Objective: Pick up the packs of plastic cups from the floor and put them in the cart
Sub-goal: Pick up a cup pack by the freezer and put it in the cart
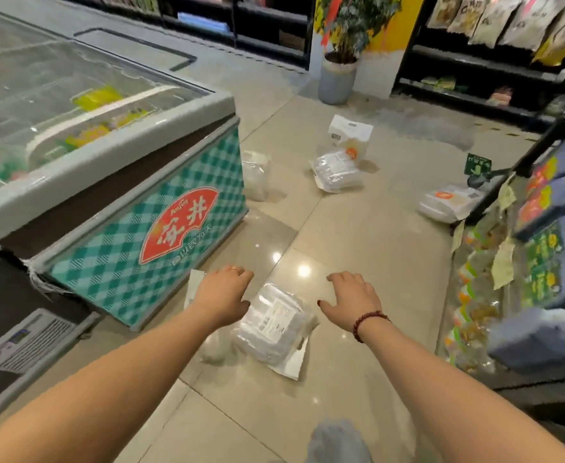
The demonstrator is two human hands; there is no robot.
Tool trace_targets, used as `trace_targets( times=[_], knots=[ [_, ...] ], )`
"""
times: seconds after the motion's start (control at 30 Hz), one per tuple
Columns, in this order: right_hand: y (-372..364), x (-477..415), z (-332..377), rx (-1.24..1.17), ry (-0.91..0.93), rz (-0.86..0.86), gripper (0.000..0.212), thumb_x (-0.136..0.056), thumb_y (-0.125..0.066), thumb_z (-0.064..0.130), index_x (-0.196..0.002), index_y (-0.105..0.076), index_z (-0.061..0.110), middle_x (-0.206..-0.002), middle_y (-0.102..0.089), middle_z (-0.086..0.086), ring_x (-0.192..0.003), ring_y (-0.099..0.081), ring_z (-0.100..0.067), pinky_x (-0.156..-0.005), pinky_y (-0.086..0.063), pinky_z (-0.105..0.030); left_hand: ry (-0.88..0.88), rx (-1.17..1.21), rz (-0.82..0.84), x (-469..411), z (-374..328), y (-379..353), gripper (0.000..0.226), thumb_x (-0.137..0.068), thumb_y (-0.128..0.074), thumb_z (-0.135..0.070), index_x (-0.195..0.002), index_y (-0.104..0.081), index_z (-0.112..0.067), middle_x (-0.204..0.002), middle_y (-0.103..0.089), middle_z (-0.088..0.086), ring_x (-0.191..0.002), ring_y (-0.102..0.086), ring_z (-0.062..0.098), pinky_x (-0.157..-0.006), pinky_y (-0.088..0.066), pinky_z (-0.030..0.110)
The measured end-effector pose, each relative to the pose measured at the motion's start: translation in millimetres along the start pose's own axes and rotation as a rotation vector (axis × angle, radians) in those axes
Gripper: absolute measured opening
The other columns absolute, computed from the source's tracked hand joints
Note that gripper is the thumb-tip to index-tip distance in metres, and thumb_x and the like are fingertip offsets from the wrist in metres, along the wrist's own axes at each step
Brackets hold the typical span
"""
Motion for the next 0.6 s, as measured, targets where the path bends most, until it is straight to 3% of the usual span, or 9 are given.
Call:
trace_targets(
  times=[0.2, 0.4, 0.6],
  knots=[
    [-8.6, -123.7, 3.2, 0.131, 0.208, 0.143, 0.057, -0.094, -0.05, 0.044, -0.144, -0.038, 0.019, -0.144, -0.045, -0.002, -0.134, -0.039, -0.022, -0.108, -0.032, -0.034, 0.272, 0.109, 0.036, -65.1, 39.3, -16.5, 0.051, -0.089, -0.057, -0.035, -0.135, -0.046, -0.017, -0.137, -0.052, 0.003, -0.124, -0.048, 0.024, -0.097, -0.042, 0.035],
    [-27.6, -239.5, 5.6, 0.243, 0.454, 0.306, 0.057, -0.094, -0.051, 0.044, -0.144, -0.038, 0.018, -0.144, -0.045, -0.002, -0.132, -0.04, -0.023, -0.106, -0.034, -0.033, 0.683, 0.426, 0.148, -101.8, 61.7, -72.2, 0.058, -0.091, -0.058, -0.036, -0.143, -0.039, -0.02, -0.143, -0.046, 0.005, -0.132, -0.041, 0.024, -0.1, -0.039, 0.035],
    [-84.8, -327.3, -9.7, 0.262, 0.495, 0.428, 0.056, -0.094, -0.053, 0.043, -0.143, -0.041, 0.017, -0.145, -0.045, -0.002, -0.133, -0.039, -0.023, -0.105, -0.034, -0.033, 0.915, 0.573, 0.217, -129.7, 64.5, -155.5, 0.053, -0.09, -0.057, -0.033, -0.14, -0.043, -0.019, -0.142, -0.047, 0.003, -0.132, -0.041, 0.024, -0.098, -0.041, 0.036]
  ],
)
Point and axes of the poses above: each hand's wrist, its own x-axis away from the middle knuckle, its own y-axis out of the back of the hand, z = x × y, the point moved 10 cm from there along -x, towards the middle knuckle
